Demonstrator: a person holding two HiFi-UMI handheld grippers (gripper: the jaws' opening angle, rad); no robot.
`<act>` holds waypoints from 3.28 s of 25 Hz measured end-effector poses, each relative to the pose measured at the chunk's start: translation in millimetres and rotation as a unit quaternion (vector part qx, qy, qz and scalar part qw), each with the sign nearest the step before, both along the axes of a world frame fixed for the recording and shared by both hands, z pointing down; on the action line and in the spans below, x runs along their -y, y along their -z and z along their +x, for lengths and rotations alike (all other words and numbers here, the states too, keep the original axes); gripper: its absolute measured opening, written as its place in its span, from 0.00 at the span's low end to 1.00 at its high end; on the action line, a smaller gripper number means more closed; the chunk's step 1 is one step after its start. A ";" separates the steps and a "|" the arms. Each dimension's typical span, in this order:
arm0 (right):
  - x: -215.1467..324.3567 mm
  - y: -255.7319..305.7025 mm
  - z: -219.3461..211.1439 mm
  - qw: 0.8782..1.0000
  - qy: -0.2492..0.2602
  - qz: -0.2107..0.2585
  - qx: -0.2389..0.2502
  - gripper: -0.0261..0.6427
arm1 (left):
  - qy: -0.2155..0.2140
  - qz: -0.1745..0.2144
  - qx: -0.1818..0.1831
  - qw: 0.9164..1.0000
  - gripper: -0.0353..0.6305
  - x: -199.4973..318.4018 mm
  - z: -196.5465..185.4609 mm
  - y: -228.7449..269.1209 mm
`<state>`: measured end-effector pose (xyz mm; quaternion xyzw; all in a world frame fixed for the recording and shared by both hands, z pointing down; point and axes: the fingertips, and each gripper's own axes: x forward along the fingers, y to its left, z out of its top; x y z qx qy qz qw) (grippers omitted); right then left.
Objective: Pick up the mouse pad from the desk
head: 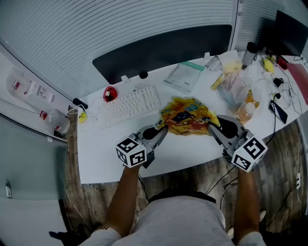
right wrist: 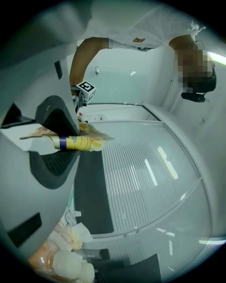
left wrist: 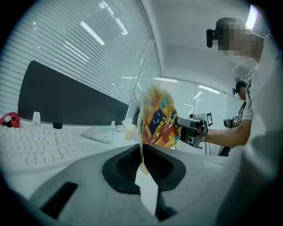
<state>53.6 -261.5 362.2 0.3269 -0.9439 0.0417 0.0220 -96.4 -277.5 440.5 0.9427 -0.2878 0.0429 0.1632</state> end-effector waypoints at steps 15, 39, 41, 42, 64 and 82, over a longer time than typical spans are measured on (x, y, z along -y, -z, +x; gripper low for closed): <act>19.4 20.1 22.3 0.994 -0.093 0.060 -0.026 0.35 | 0.011 0.067 0.030 0.997 0.09 -9.9 -10.7 45.9; 20.7 5.0 12.2 0.996 -0.056 -0.010 0.066 0.39 | -0.064 0.087 -0.028 0.994 0.09 -38.4 -13.2 91.6; 22.9 0.7 7.2 0.996 -0.044 -0.028 0.075 0.40 | -0.073 0.088 -0.034 0.993 0.09 -40.4 -12.6 95.1; 23.5 -0.7 5.1 0.995 -0.038 -0.036 0.080 0.40 | -0.077 0.089 -0.035 0.992 0.09 -41.1 -12.1 96.8; 31.1 -0.8 -19.8 0.962 0.064 -0.120 0.239 0.43 | -0.181 0.117 -0.064 0.974 0.09 -73.1 -19.4 122.9; 17.5 32.4 1.2 0.953 0.061 -0.064 0.290 0.18 | -0.099 0.054 -0.095 0.989 0.09 -34.4 -21.9 98.9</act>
